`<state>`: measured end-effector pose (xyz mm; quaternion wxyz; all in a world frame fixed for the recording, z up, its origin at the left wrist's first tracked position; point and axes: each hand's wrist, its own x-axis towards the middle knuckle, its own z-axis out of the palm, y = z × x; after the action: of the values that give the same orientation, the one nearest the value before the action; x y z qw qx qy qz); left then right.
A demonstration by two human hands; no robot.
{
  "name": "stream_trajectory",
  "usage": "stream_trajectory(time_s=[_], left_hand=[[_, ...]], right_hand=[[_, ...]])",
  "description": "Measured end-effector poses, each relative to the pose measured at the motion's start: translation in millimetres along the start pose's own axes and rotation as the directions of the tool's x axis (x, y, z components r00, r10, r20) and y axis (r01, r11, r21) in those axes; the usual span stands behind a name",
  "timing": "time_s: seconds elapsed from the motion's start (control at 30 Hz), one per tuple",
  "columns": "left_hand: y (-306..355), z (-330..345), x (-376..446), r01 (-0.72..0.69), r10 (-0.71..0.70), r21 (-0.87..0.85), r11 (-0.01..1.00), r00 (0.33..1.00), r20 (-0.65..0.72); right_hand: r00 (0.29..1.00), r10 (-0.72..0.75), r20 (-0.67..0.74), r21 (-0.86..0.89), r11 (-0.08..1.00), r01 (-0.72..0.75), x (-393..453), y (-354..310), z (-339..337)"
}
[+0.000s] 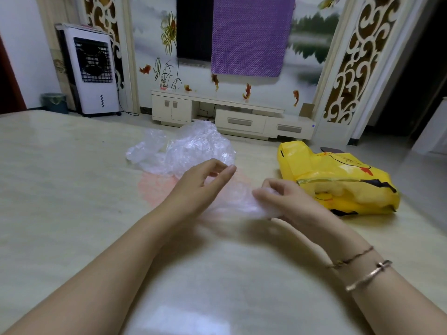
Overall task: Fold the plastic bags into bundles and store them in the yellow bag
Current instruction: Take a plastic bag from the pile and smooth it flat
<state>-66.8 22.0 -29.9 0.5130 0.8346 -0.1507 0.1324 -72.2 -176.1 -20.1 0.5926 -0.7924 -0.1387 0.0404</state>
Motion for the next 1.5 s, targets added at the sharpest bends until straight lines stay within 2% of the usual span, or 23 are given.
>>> stream_trajectory(time_s=[0.07,0.2,0.27,0.33,0.37,0.4,0.43,0.47,0.5,0.53,0.6,0.67,0.8,0.9,0.97,1.03,1.1,1.17,1.23,1.3,1.37,1.5], left_hand=[[3.9,-0.7,-0.7,0.080,-0.071,-0.087,0.993,0.993,0.095],[4.5,-3.3,-4.0,0.210,-0.148,-0.143,0.967,0.924,0.352],[6.8,-3.1,-5.9,0.233,-0.140,-0.212,0.949,0.915,0.378],[8.6,-4.3,-4.6,0.243,-0.167,-0.242,0.939,0.941,0.296],[8.6,-5.1,-2.7,0.248,-0.195,-0.242,0.938,0.955,0.223],[7.9,-5.7,-1.3,0.263,-0.233,-0.252,0.931,0.962,0.141],[5.8,-6.0,0.7,0.285,-0.280,-0.272,0.919,0.958,0.060],[3.2,-5.6,2.4,0.308,-0.324,-0.297,0.904,0.946,-0.006],[0.5,-5.2,3.4,0.328,-0.363,-0.331,0.885,0.930,-0.049],[-2.4,-4.1,3.9,0.347,-0.397,-0.375,0.860,0.916,-0.063],[-8.1,-0.7,4.4,0.380,-0.447,-0.454,0.806,0.893,-0.047],[-11.7,2.8,4.8,0.404,-0.476,-0.486,0.775,0.879,-0.028],[-13.7,9.7,4.9,0.458,-0.495,-0.456,0.763,0.868,0.043],[-16.1,10.9,4.0,0.465,-0.491,-0.405,0.788,0.870,0.045],[-17.7,10.0,3.5,0.414,-0.445,-0.341,0.844,0.895,-0.016],[-16.9,5.0,3.3,0.288,-0.305,-0.137,0.948,0.944,-0.128],[-10.8,-2.9,1.9,0.161,-0.159,-0.002,0.987,0.969,-0.190],[-4.3,-8.9,-0.2,0.109,-0.116,-0.075,0.991,0.988,-0.099],[0.4,-9.9,-4.0,0.140,-0.122,-0.178,0.974,0.987,0.107],[-0.5,-7.9,-6.1,0.161,-0.126,-0.125,0.979,0.961,0.247],[-3.5,-6.0,-7.2,0.180,-0.156,-0.050,0.982,0.937,0.311],[-8.3,-3.4,-7.5,0.200,-0.194,0.021,0.980,0.910,0.366]], right_hand=[[0.997,0.027,0.071,0.176,0.984,-0.039,-4.3,-8.2,-10.6],[0.996,0.055,0.072,0.257,0.964,-0.072,-5.9,-11.1,-15.8],[0.997,0.077,-0.015,0.345,0.936,-0.067,-3.1,-6.8,-13.0],[0.982,0.093,-0.166,0.384,0.923,-0.023,3.0,-1.1,-9.6],[0.968,0.052,-0.245,0.321,0.947,0.030,5.4,2.2,-7.3],[0.951,-0.036,-0.307,0.179,0.979,0.094,6.7,6.4,-5.5],[0.928,-0.169,-0.331,-0.045,0.985,0.164,7.2,11.3,-4.3],[0.900,-0.323,-0.292,-0.295,0.926,0.236,6.3,15.3,-3.3],[0.866,-0.459,-0.199,-0.503,0.806,0.312,5.5,18.0,-2.4],[0.828,-0.552,-0.095,-0.631,0.677,0.379,4.6,18.9,-0.8],[0.803,-0.591,0.083,-0.729,0.513,0.453,4.1,20.7,3.4],[0.815,-0.546,0.195,-0.763,0.437,0.476,3.6,22.0,10.9],[0.765,-0.584,0.272,-0.782,0.329,0.529,4.5,23.6,18.2],[0.746,-0.590,0.308,-0.745,0.338,0.575,5.1,20.6,15.6],[0.765,-0.565,0.309,-0.709,0.400,0.581,2.9,19.7,11.8],[0.801,-0.527,0.284,-0.659,0.499,0.562,-1.1,18.2,6.9],[0.844,-0.475,0.251,-0.617,0.593,0.517,-4.2,16.4,2.8],[0.872,-0.421,0.249,-0.605,0.635,0.480,-5.7,15.5,0.4],[0.892,-0.370,0.259,-0.611,0.653,0.448,-7.5,14.2,-0.5],[0.912,-0.313,0.266,-0.620,0.669,0.410,-8.8,12.9,-1.7],[0.925,-0.266,0.271,-0.604,0.702,0.379,-10.1,11.8,-2.3],[0.921,-0.268,0.283,-0.579,0.718,0.386,-8.2,14.5,0.6]])
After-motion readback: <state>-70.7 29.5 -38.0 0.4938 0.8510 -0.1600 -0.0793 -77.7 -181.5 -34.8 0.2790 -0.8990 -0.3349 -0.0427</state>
